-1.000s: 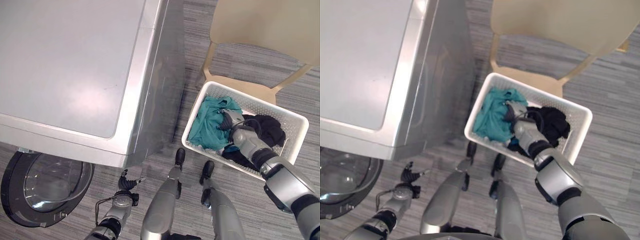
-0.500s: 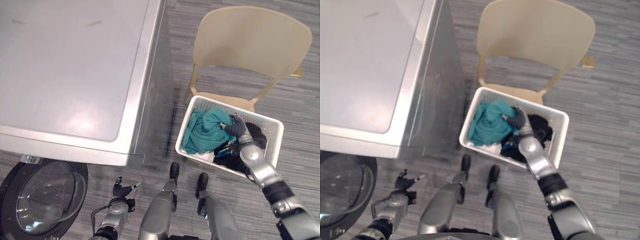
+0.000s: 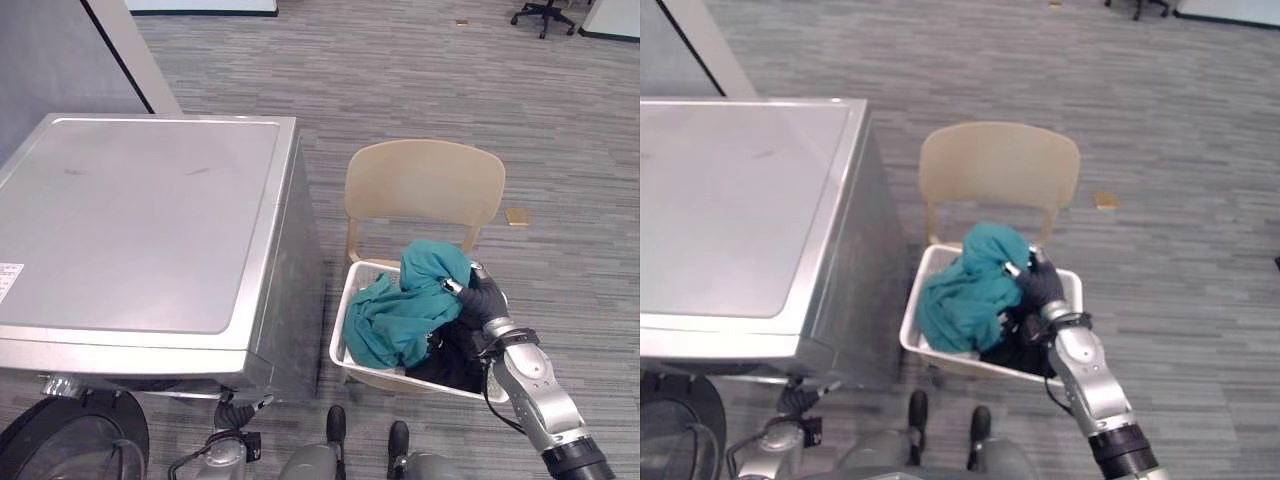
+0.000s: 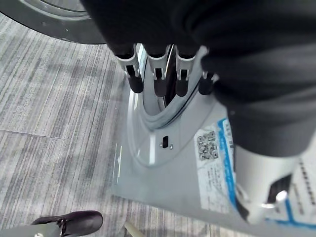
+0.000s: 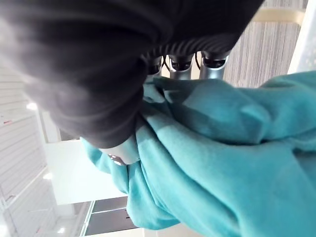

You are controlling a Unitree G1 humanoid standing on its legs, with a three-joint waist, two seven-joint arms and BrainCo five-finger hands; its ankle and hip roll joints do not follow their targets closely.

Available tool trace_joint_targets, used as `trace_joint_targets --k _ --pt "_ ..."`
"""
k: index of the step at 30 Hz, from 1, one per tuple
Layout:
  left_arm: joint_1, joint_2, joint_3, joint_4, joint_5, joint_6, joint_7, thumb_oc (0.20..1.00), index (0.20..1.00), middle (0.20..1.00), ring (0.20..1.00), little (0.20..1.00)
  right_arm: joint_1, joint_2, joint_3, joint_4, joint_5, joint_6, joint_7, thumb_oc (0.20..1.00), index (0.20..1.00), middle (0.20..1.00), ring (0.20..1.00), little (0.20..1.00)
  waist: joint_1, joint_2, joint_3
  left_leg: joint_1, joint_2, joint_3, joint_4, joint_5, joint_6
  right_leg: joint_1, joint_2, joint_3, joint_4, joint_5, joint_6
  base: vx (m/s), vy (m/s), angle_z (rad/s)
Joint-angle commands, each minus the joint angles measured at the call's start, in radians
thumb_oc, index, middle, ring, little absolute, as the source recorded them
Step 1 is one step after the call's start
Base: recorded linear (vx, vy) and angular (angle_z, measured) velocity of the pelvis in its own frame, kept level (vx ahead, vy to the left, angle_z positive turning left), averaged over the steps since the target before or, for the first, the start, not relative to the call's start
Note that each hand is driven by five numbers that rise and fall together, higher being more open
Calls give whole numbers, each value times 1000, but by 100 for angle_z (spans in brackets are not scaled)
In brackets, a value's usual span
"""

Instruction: Grab the laundry basket,head to the washer,open it,put in the laundry and shut it.

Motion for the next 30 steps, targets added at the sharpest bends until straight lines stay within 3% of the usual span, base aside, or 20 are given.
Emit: trace_joint_targets --k 1,2,3,4,5,7,9,11,12,14,16,18,20,22,30 --pt "-34 67 -18 -89 32 -55 28 1000 1000 1000 1000 1000 -13 61 -15 -113 65 -93 25 200 200 200 200 200 65 -31 -72 -117 -13 -13 17 81 -70 102 0 113 87 36 58 -176 -84 45" --pt "-32 68 -19 -91 32 -54 28 1000 1000 1000 1000 1000 -11 61 -15 -114 65 -93 25 200 200 200 200 200 65 -32 -74 -118 -14 -13 18 80 -70 102 -1 113 85 36 58 -229 -146 56" --pt "-26 72 -29 -137 33 -59 32 1000 1000 1000 1000 1000 -12 62 -17 -126 65 -90 14 200 200 200 200 200 85 -37 -83 -158 -22 -36 14 116 -88 155 18 162 16 -14 35 -160 -85 54" --pt "-25 73 -28 -139 33 -58 32 1000 1000 1000 1000 1000 -13 63 -17 -126 65 -90 14 200 200 200 200 200 87 -30 -82 -163 -13 -36 17 125 -89 153 27 164 9 -1 34 -255 -141 65" --pt "-22 77 -37 -186 26 -62 37 1000 1000 1000 1000 1000 -25 73 0 -116 104 -98 7 200 200 200 200 200 100 -22 -83 -200 -16 -55 8 155 -107 178 59 186 -49 -57 8 -213 -119 52" --pt "-8 78 -42 -249 22 -64 30 1000 1000 1000 1000 1000 -51 66 5 -111 126 -96 1 200 200 200 200 200 121 -7 -70 -244 -10 -60 -3 190 -142 167 72 147 -106 -59 -11 -265 -196 38" --pt "-7 85 -59 -319 13 -72 7 1000 1000 1000 1000 1000 -73 34 -8 -119 112 -95 -8 200 200 200 200 200 115 -7 -51 -265 -37 -68 0 166 -155 166 70 108 -151 -59 -20 -258 -160 75" --pt "-20 101 -75 -382 29 -76 -6 1000 1000 1000 1000 1000 -94 11 -18 -117 106 -92 -19 200 200 200 200 200 98 -10 -21 -253 -37 -19 21 141 -151 148 53 69 -153 -31 -16 -416 -47 142" --pt "-27 122 -86 -467 46 -92 -32 1000 1000 1000 1000 1000 -118 -4 -15 -125 93 -84 -20 200 200 200 200 200 68 -32 -18 -215 -22 25 104 85 -118 118 24 23 -169 7 -7 -543 -36 120" --pt "-49 155 -109 -555 75 -111 -49 1000 1000 1000 1000 1000 -147 -15 13 -137 102 -81 -8 200 200 200 200 200 50 -61 -22 -176 -27 8 199 -11 -100 87 -10 -13 -185 51 -7 -436 -35 100" --pt "-57 163 -119 -579 89 -115 -55 1000 1000 1000 1000 1000 -153 -15 22 -143 113 -79 0 200 200 200 200 200 41 -66 -33 -154 -27 -3 194 -29 -96 78 -14 -26 -192 63 -6 -155 -1 78" --pt "-91 174 -155 -642 115 -121 -61 1000 1000 1000 1000 1000 -186 -19 53 -160 122 -75 9 200 200 200 200 200 20 -81 -49 -69 -12 -2 195 -89 -95 65 -31 -55 -198 76 1 -140 37 54" --pt "-121 162 -190 -655 123 -125 -60 1000 1000 1000 1000 1000 -211 -16 72 -186 131 -73 14 200 200 200 200 200 -5 -83 -71 -7 12 11 153 -98 -102 47 -39 -87 -201 89 7 -130 94 34" --pt "-198 138 -292 -673 162 -122 -52 1000 1000 1000 1000 1000 -277 -10 113 -224 133 -75 5 200 200 200 200 200 -36 -71 -116 43 15 31 18 -63 -106 55 -30 -109 -217 90 16 36 108 86" --pt "-377 51 -445 -543 220 -86 24 1000 1000 1000 1000 1000 -494 73 233 -244 190 -88 -51 200 200 200 200 200 -54 -90 -150 86 2 43 -15 -73 -89 76 -30 -75 -224 108 29 -11 82 5"
